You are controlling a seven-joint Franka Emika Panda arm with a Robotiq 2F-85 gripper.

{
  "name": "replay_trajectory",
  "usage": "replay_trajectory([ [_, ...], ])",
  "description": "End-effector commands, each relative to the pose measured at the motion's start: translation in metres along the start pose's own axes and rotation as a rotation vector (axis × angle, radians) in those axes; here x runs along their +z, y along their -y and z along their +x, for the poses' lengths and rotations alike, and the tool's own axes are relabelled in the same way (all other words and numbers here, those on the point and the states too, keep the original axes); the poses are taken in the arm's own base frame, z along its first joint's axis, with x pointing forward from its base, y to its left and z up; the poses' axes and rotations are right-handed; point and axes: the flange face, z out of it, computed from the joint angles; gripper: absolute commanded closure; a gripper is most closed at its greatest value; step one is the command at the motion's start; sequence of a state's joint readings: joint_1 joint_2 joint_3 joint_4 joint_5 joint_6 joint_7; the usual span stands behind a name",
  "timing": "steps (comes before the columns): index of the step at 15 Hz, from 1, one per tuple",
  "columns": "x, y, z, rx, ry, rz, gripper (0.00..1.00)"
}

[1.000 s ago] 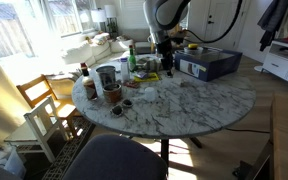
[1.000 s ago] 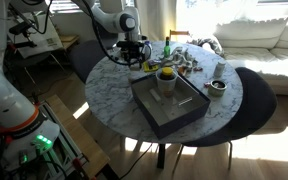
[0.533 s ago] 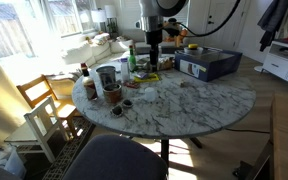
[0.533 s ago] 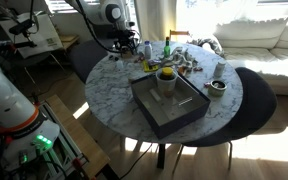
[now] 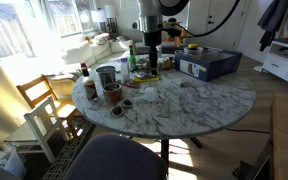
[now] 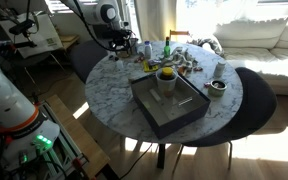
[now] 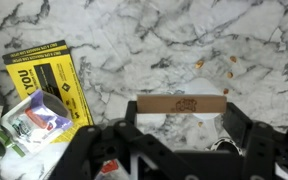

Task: Put the far left wood piece on the transparent cup

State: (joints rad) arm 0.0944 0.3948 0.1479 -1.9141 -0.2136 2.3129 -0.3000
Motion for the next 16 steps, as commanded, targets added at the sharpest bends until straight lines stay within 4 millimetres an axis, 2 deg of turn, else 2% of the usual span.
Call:
replay_trajectory([
  [1, 0.005, 0.004, 0.007, -0.026, -0.006, 0.007, 0.41],
  [10, 0.034, 0.028, 0.030, -0.158, -0.010, 0.161, 0.41],
  [16, 0.049, 0.031, 0.034, -0.173, 0.046, 0.198, 0.41],
])
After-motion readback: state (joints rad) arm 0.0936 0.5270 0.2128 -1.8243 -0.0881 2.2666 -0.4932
